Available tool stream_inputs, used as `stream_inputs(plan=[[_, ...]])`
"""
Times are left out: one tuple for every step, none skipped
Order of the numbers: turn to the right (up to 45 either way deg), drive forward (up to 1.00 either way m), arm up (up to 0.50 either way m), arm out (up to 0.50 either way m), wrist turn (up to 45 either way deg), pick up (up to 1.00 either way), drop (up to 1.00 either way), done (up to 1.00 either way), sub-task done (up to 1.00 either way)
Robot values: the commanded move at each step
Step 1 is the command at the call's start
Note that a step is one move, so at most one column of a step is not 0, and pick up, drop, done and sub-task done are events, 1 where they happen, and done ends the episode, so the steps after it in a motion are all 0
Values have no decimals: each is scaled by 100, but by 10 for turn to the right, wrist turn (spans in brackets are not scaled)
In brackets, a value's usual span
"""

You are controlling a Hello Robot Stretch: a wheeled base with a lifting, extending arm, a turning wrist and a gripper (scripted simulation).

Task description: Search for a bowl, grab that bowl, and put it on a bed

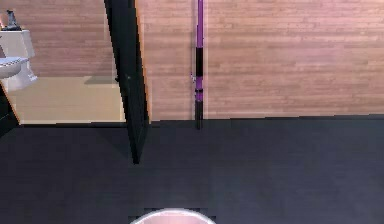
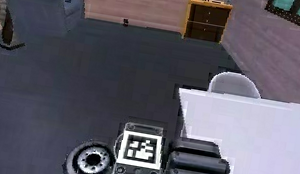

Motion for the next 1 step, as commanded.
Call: stream_inputs(plan=[[-30,0,0,0,0,0,0,0,0]])
